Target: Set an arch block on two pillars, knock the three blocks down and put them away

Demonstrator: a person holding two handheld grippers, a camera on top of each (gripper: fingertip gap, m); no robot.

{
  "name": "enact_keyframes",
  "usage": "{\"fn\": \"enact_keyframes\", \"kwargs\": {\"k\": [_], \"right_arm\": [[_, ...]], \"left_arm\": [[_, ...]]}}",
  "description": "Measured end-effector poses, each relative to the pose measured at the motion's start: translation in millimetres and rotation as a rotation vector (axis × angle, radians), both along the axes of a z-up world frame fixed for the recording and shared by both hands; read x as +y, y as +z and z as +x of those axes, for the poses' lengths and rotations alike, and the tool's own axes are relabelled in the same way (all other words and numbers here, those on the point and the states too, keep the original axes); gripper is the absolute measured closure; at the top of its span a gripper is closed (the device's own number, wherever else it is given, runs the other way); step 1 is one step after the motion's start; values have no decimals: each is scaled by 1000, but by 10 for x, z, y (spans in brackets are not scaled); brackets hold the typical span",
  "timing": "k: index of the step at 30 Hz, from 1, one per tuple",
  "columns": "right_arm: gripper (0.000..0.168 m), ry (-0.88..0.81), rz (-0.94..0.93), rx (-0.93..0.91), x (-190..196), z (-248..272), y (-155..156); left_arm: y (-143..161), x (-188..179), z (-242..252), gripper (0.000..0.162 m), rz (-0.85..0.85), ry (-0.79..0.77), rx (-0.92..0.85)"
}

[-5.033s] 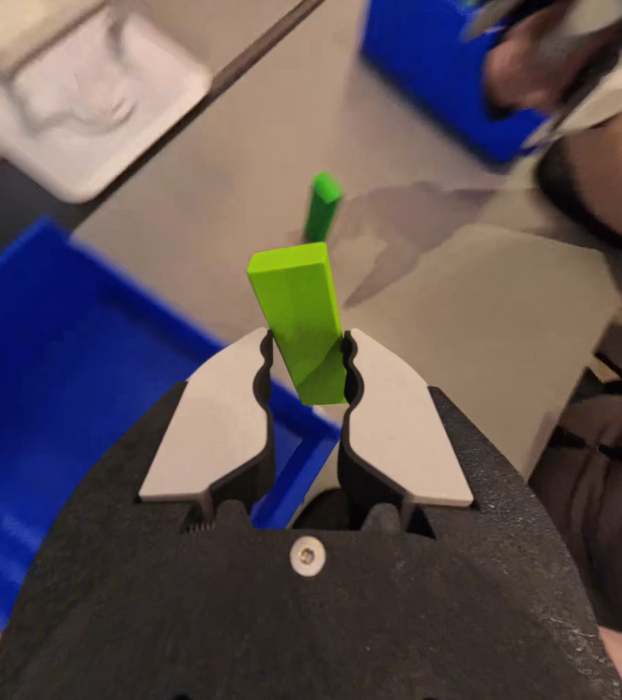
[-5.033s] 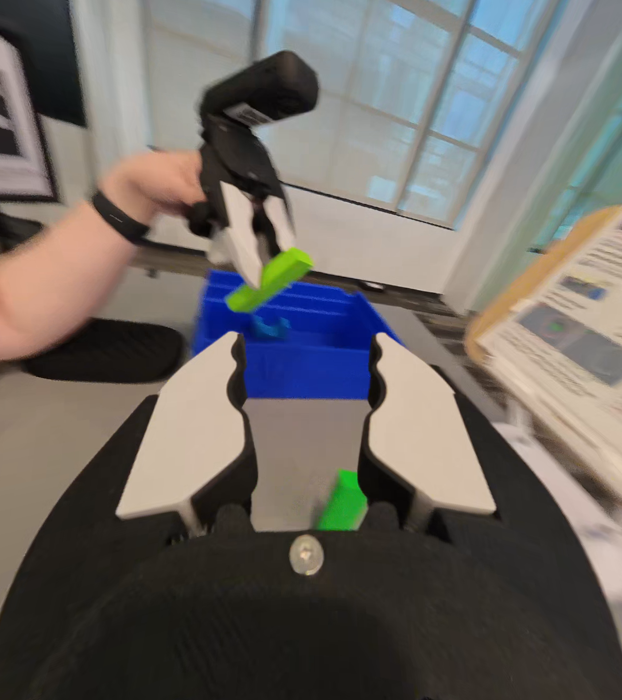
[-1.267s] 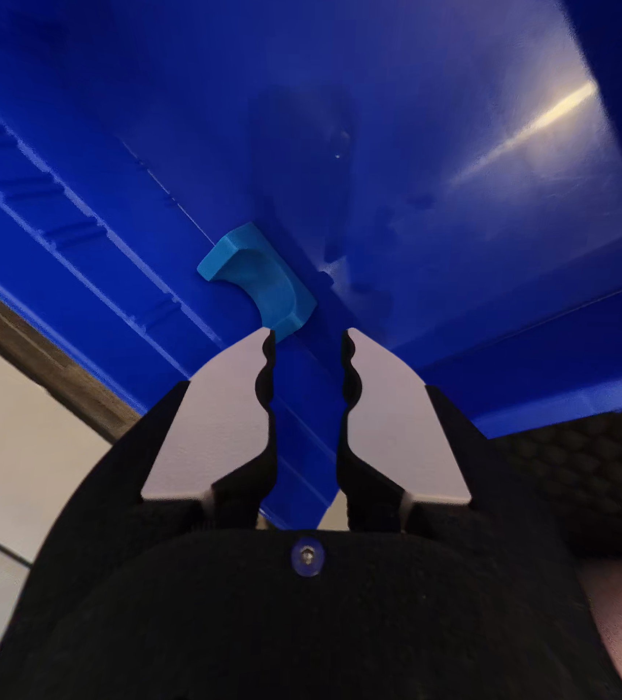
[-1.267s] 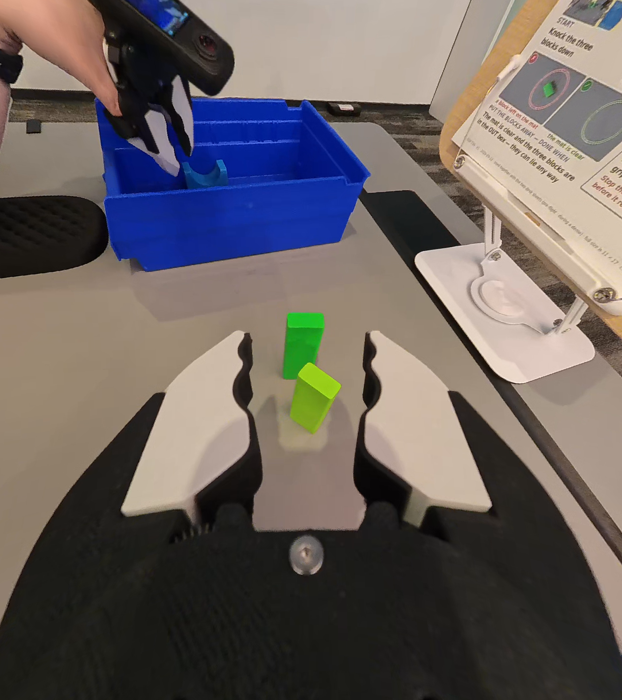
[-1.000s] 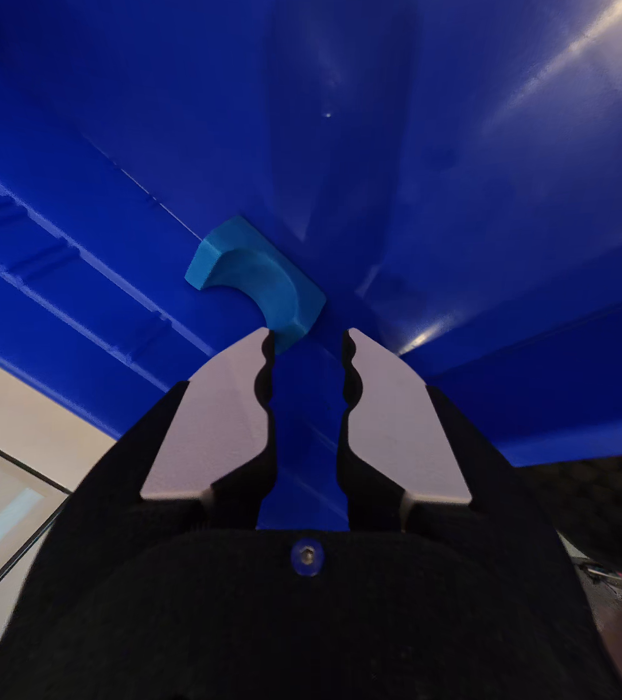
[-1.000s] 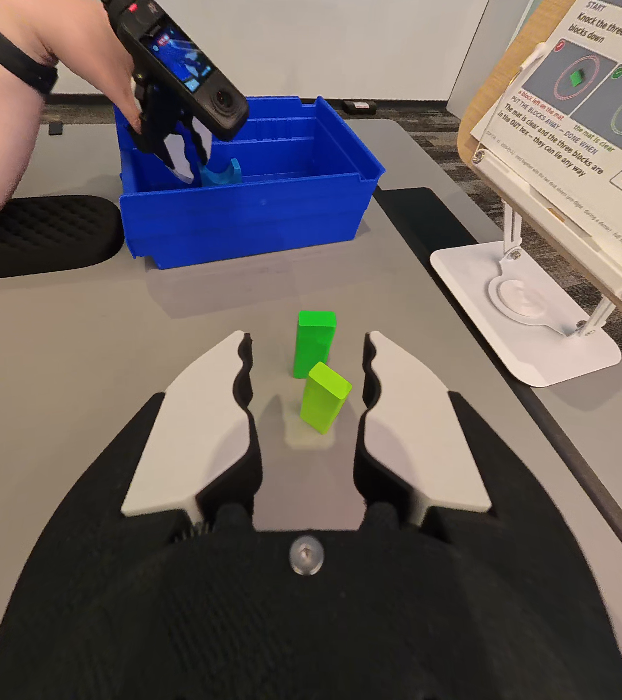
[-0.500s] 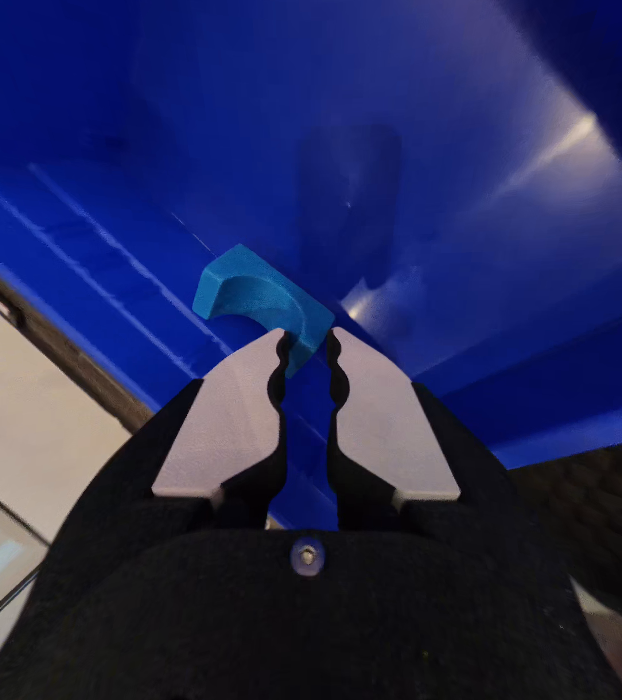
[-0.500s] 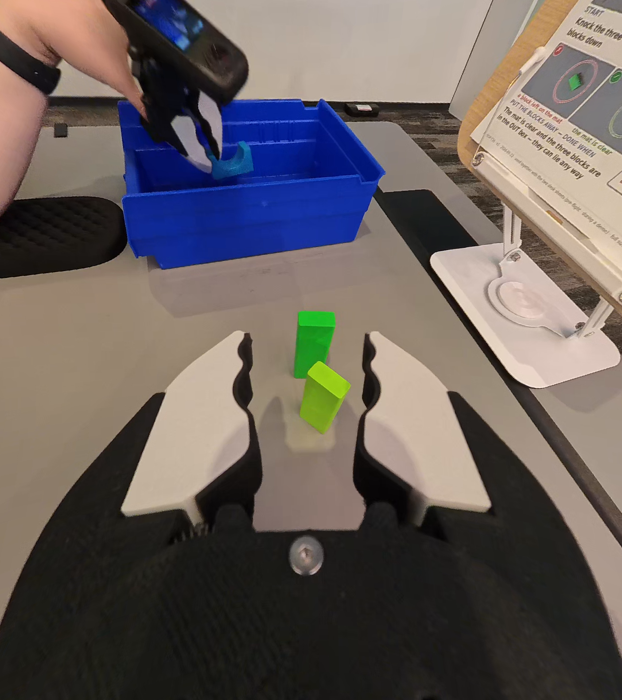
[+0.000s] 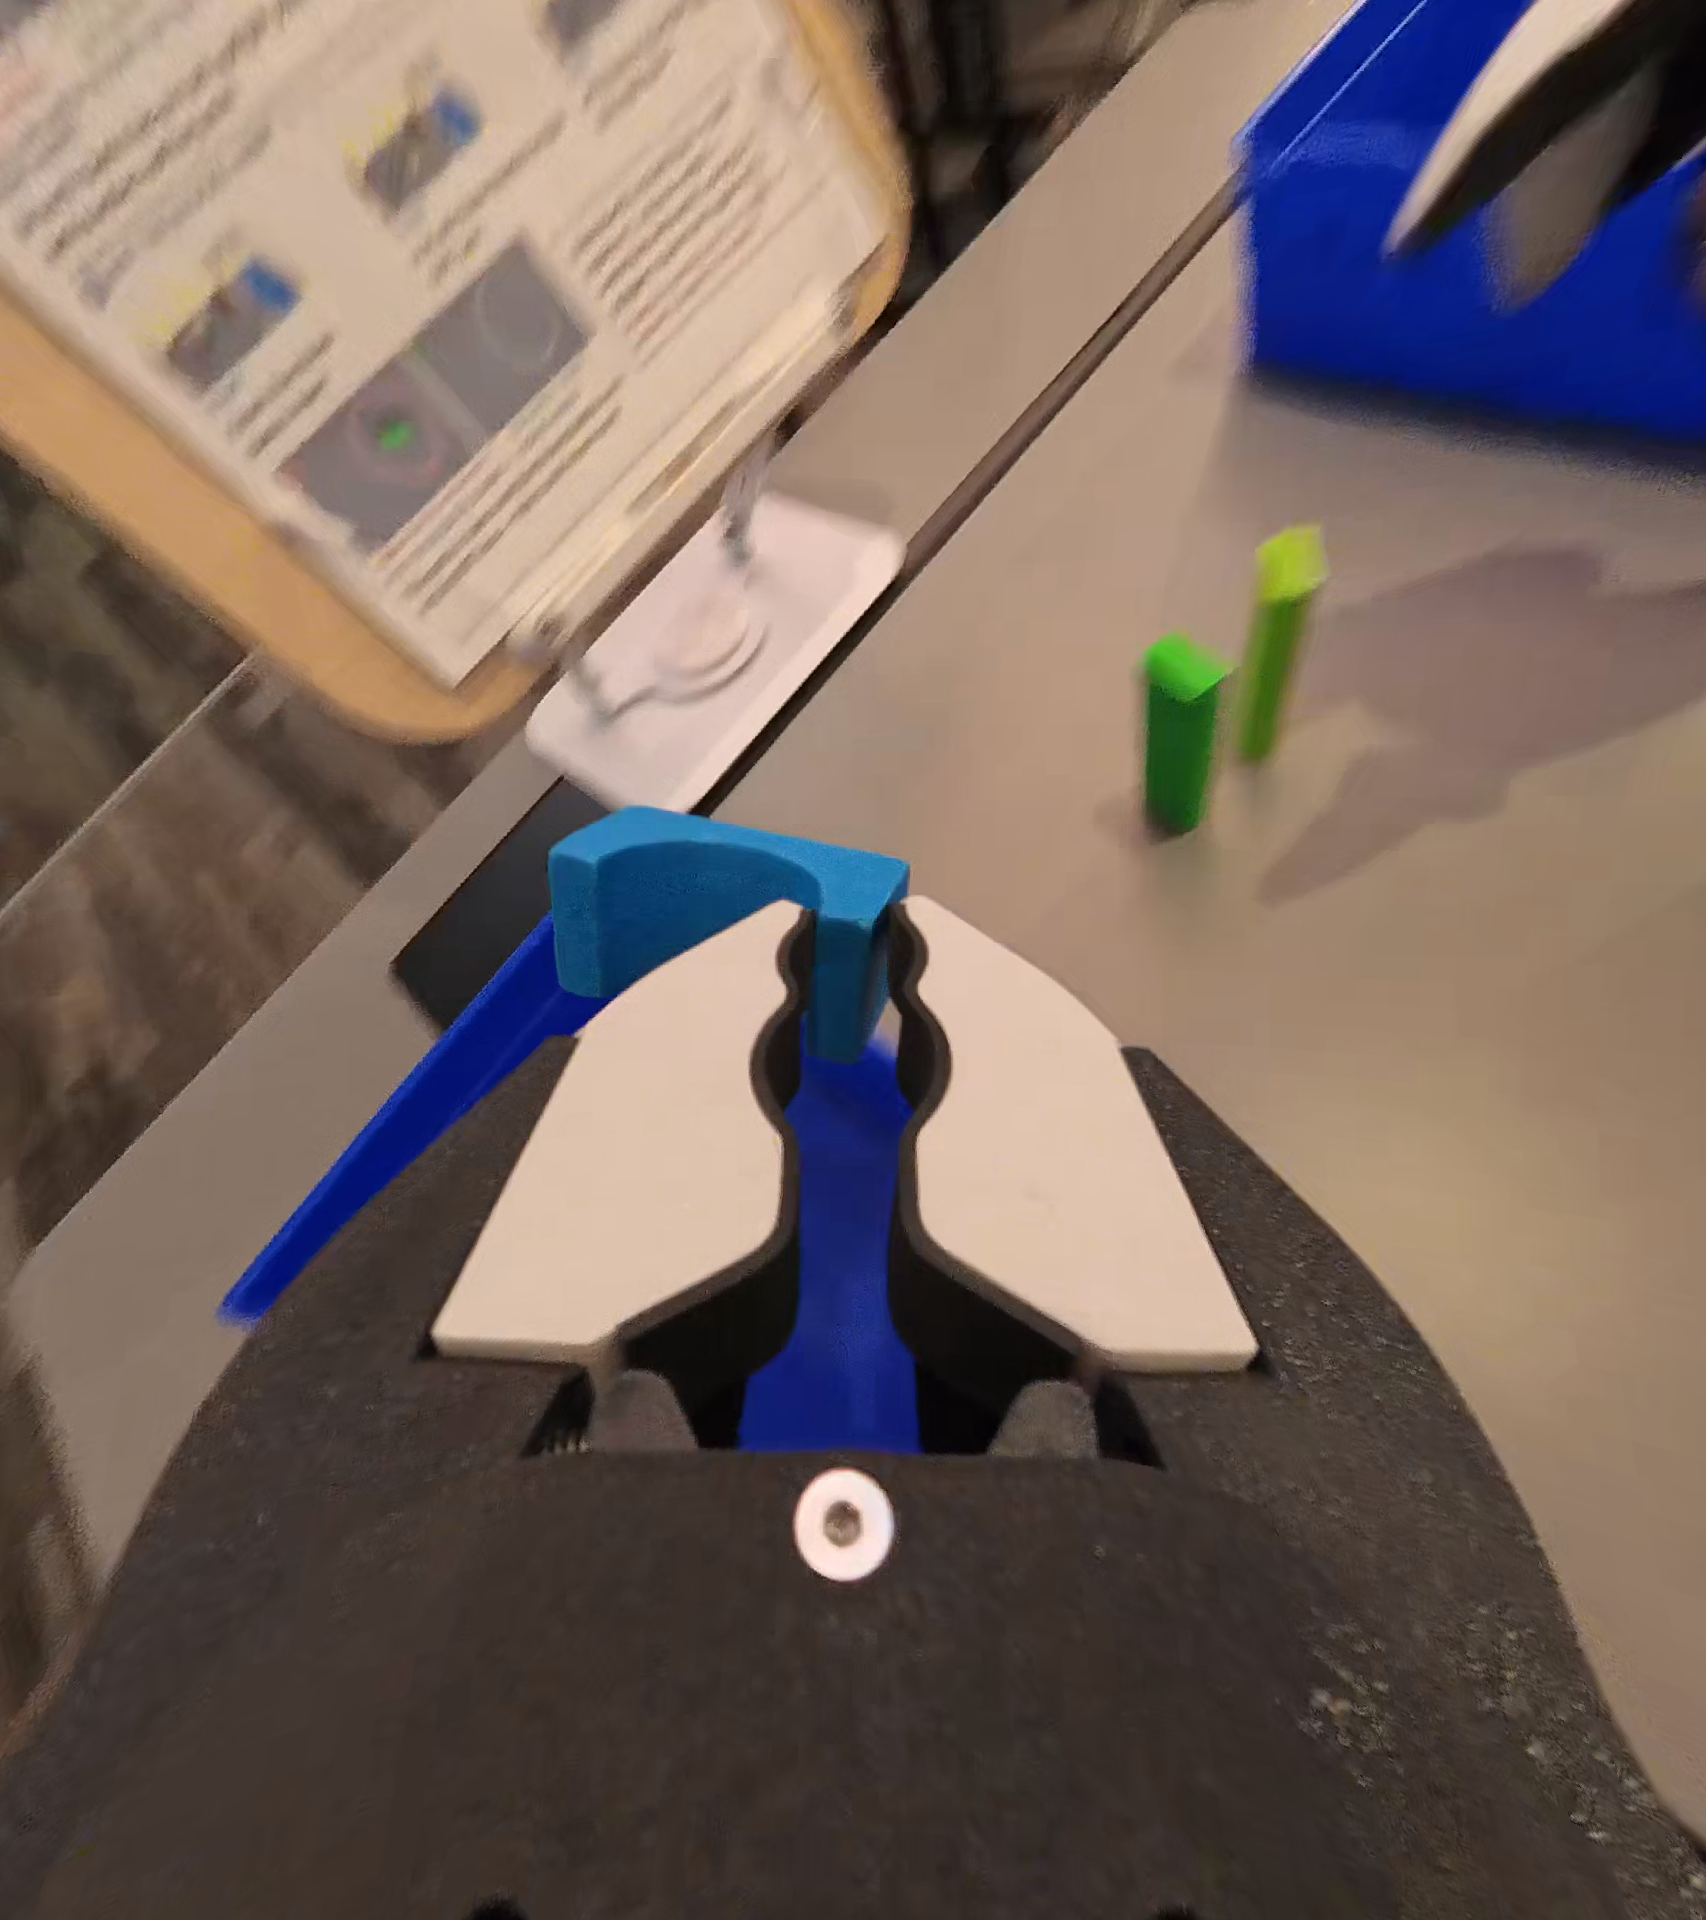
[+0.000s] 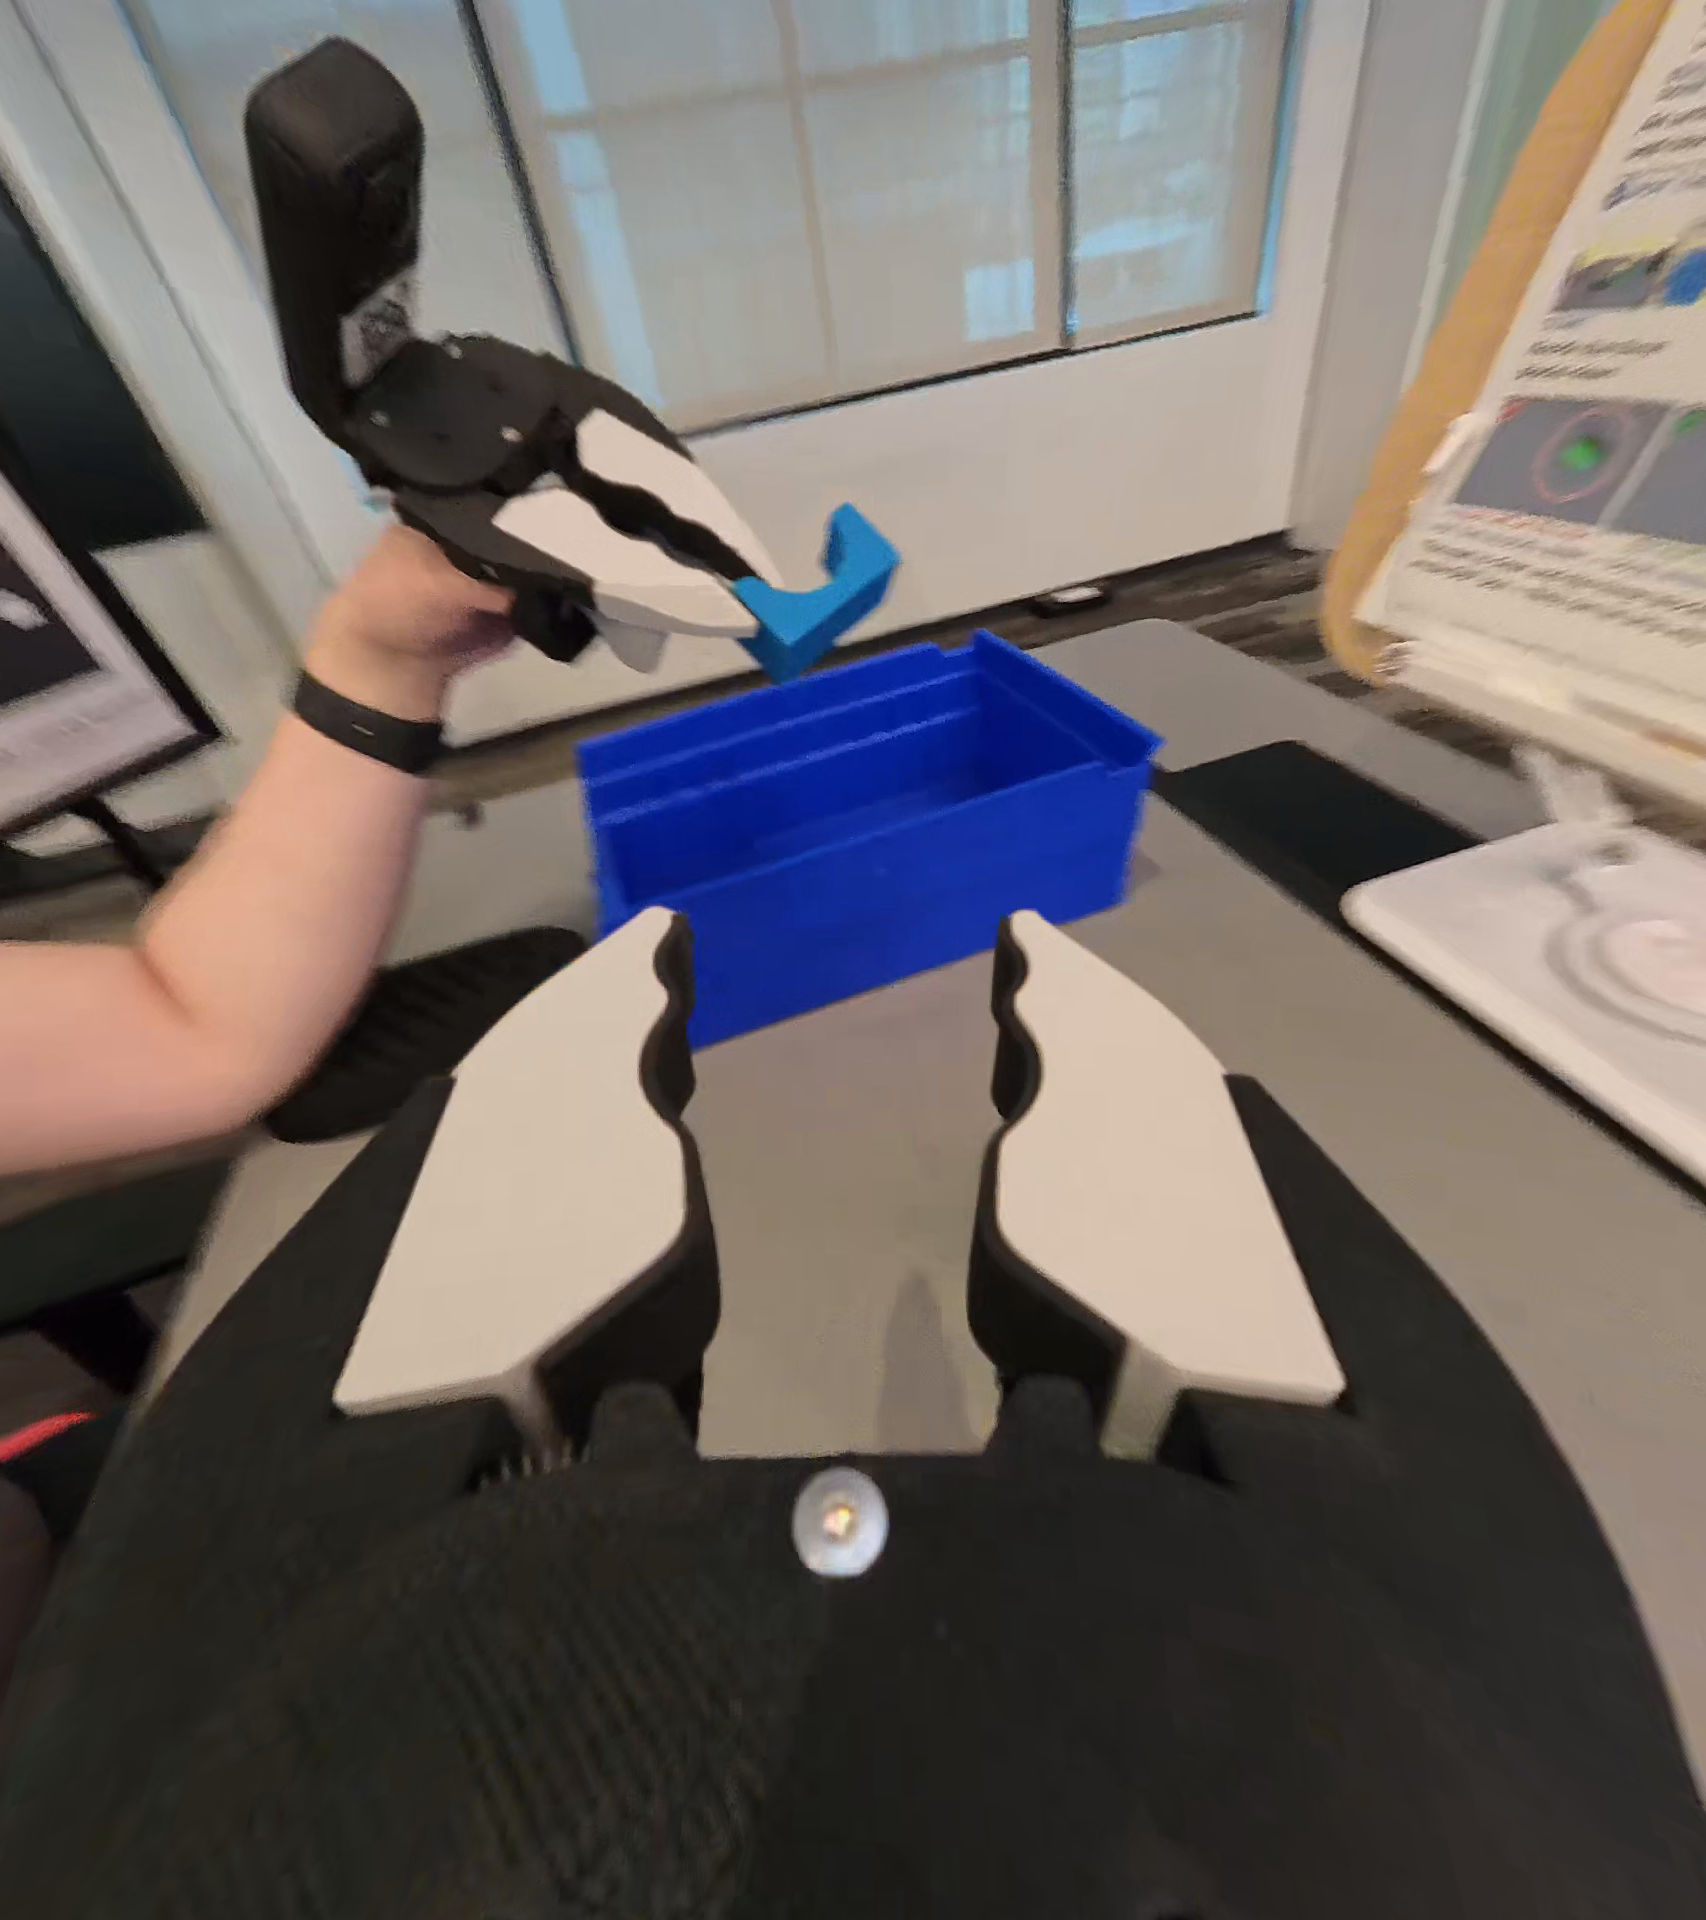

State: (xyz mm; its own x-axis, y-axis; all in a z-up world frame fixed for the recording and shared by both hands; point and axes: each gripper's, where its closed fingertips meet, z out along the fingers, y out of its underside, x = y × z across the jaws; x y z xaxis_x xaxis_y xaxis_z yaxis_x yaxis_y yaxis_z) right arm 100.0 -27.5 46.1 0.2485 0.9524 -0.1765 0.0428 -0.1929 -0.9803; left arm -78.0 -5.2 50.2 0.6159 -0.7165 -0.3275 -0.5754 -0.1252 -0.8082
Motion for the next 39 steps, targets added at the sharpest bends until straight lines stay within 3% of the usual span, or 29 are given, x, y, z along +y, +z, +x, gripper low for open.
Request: {"fn": "enact_keyframes", "kwargs": {"k": [4, 7, 9, 16, 19, 21, 24, 27, 32, 36, 39], "right_arm": [[112, 192, -272, 205, -266, -230, 96], [110, 288, -512, 470, -281, -193, 324], [103, 301, -625, 548, -226, -168, 341], [103, 385, -679, 543, -378, -293, 330], [127, 438, -690, 555, -439, -280, 358], [131, 449, -692, 552, -423, -248, 356], [132, 430, -649, 509, -356, -166, 358], [132, 282, -509, 330, -162, -37, 226], [132, -55, -250, -194, 216, 305, -216], [132, -71, -265, -478, 328, 293, -422], [131, -60, -254, -805, 440, 293, -667]], "left_arm": [[313, -376, 684, 149, 72, -245, -126], [413, -578, 1044, 149, 126, -339, -157], [431, -683, 1221, 149, 127, -386, -179], [320, -837, 1569, 149, 166, -462, -131], [310, -888, 1658, 149, 161, -494, -158], [302, -879, 1677, 148, 153, -488, -174], [252, -762, 1618, 126, 156, -424, -140], [218, -672, 1487, 122, 144, -373, -90], [314, -606, 1244, 123, 110, -305, -96], [333, -556, 1088, 123, 111, -252, -71], [324, -576, 1070, 124, 81, -256, -80]]}}
